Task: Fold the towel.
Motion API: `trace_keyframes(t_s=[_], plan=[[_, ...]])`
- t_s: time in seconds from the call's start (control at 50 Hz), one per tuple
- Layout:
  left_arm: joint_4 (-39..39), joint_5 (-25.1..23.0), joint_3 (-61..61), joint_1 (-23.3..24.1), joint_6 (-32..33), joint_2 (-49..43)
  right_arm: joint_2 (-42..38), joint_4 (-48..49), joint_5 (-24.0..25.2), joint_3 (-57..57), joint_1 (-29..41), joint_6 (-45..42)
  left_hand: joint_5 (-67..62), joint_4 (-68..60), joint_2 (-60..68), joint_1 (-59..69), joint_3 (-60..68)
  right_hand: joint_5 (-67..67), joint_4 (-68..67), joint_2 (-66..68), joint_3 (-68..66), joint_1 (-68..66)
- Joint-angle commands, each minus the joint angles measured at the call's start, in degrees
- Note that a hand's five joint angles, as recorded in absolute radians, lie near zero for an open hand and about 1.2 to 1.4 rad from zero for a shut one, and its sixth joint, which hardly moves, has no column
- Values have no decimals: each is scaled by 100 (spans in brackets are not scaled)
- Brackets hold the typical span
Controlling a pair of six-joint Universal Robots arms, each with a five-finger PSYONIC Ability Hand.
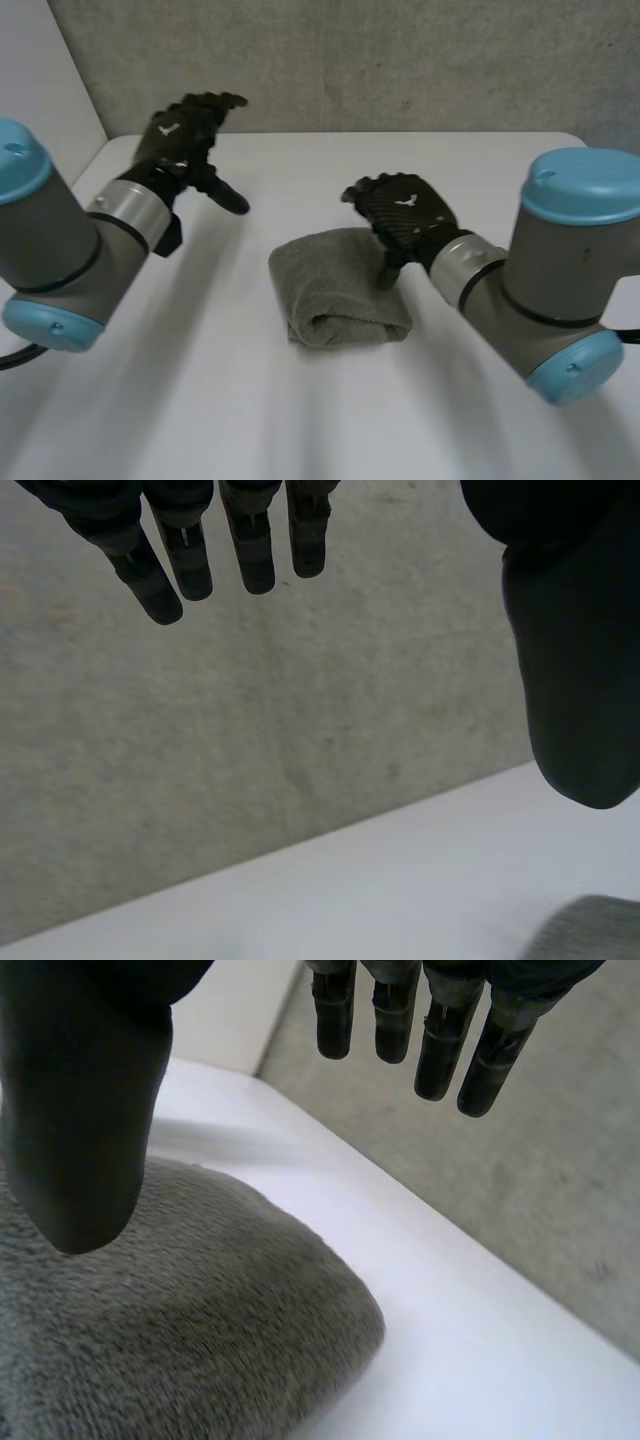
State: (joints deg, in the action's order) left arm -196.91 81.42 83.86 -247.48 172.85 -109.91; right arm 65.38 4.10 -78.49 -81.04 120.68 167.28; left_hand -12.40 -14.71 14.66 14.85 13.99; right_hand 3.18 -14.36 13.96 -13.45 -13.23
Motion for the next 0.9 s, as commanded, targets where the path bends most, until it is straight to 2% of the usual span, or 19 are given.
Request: trace_keyframes(t_s=[0.02,0.1,0.2,0.38,0.48,0.58,0.64,0.68,0.7,0.74,0.84,0.9], plan=[[442,40,-291,489,73,-688,-244,-67,228,-44,-352,349,1084,315,-310,-330,-244,-318,436,-396,345,323],[769,58,-415,719,108,-1120,-623,-67,316,18,-370,349,1084,315,-310,-329,-243,-318,436,-396,345,323],[1111,417,-485,974,283,-1708,-1237,-76,334,149,-335,331,1100,331,-327,-346,-260,-318,436,-396,345,323],[1120,664,-476,1027,583,-1859,-1352,-172,334,264,-308,322,1117,348,-344,-363,-277,-318,436,-396,345,323],[1129,664,-503,1053,574,-1657,-966,-172,281,238,-343,322,1134,365,-361,-380,-294,-318,436,-396,345,323],[1181,664,-590,957,574,-807,-107,-111,194,115,-378,428,1117,348,-344,-363,-277,-318,436,-396,345,323],[1270,673,-608,930,565,-532,124,-111,88,115,-387,454,1117,348,-344,-363,-277,-318,436,-396,345,323],[1523,786,-669,799,556,-16,500,-111,-314,149,-431,585,1151,382,-377,-396,-310,-318,436,-396,345,323],[1524,787,-670,798,556,-13,502,-111,-316,150,-431,586,1151,382,-378,-397,-311,-318,436,-396,345,323],[1761,1076,-731,579,530,398,765,-111,-771,237,-449,700,1184,415,-411,-430,-344,-318,436,-396,345,323],[2033,1463,-880,552,539,655,985,-137,-1177,360,-466,674,1218,449,-445,-464,-378,-318,436,-396,345,323],[2121,1516,-924,552,539,681,1038,-164,-1265,396,-475,665,1218,449,-445,-464,-378,-318,436,-396,345,323]])
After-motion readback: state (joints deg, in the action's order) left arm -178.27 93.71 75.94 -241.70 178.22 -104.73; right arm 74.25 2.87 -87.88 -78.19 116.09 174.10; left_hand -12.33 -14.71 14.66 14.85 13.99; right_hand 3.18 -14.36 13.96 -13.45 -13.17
